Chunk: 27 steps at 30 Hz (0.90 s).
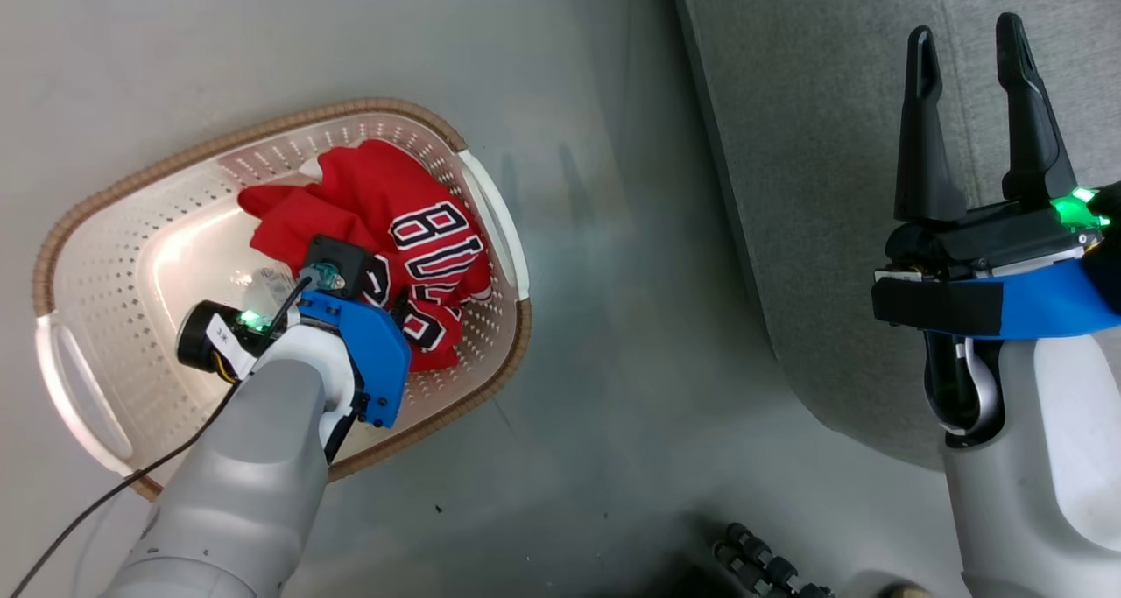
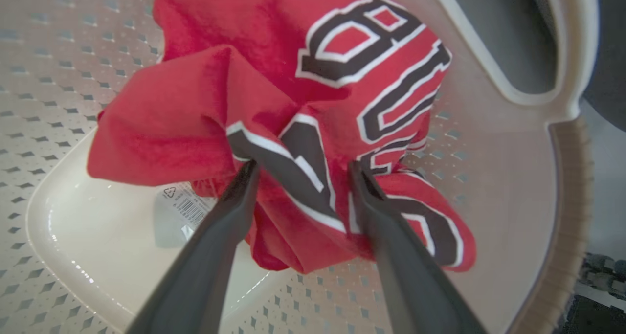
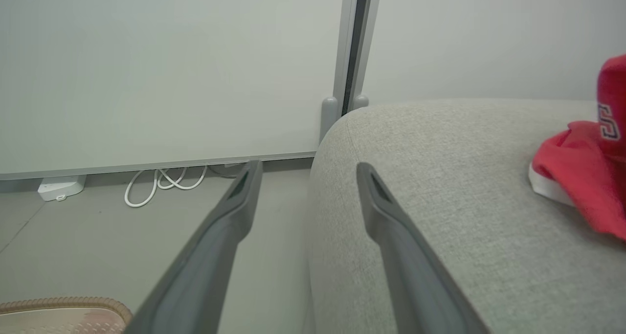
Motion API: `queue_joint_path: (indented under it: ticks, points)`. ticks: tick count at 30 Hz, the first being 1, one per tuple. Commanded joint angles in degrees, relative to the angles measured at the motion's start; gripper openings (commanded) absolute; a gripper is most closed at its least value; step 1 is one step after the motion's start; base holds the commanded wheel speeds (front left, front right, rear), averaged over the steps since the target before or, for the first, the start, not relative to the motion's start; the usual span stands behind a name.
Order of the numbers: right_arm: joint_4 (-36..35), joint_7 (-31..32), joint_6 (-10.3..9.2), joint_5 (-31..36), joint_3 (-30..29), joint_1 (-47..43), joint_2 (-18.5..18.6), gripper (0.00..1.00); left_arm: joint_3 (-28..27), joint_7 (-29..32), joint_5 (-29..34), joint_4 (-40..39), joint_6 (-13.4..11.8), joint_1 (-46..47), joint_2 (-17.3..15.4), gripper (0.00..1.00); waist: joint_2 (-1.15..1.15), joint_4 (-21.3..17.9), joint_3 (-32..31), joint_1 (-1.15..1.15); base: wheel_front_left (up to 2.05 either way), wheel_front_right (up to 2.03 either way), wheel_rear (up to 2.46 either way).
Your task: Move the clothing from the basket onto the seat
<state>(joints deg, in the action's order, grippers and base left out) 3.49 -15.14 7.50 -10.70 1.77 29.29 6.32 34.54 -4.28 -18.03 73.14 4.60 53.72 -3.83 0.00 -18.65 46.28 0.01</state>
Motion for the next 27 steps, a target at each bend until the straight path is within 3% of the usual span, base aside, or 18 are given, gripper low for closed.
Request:
queue_joint_path:
  ticks: [1,13,16,27]
  points:
    - [-0.3,0.0,-0.02,-0.2,0.2,1.2,-0.3,1.00,0.0,0.8,0.0,0.3,-0.6,1.2,-0.7,1.00,0.00,-0.3,1.7,-0.01,0.00,0.00,0.00]
    - [-1.2,0.0,-0.02,-0.3,-0.1,2.8,-0.2,1.00,1.2,2.7,-0.4,0.6,-0.8,4.0,-0.4,1.00,0.00,-0.1,6.6,-0.01,0.00,0.00,0.00]
    - [-1.1,0.0,-0.02,-0.3,-0.2,2.7,0.1,1.00,1.4,1.9,-0.7,0.6,-0.4,4.1,-0.3,0.02,0.00,0.5,6.9,-0.01,0.00,0.00,0.00]
    - [-0.7,0.0,-0.02,-0.2,-0.5,2.5,0.9,1.00,3.0,0.5,-2.4,0.2,1.4,4.4,0.7,0.00,0.00,2.8,5.6,-0.01,0.00,0.00,0.00]
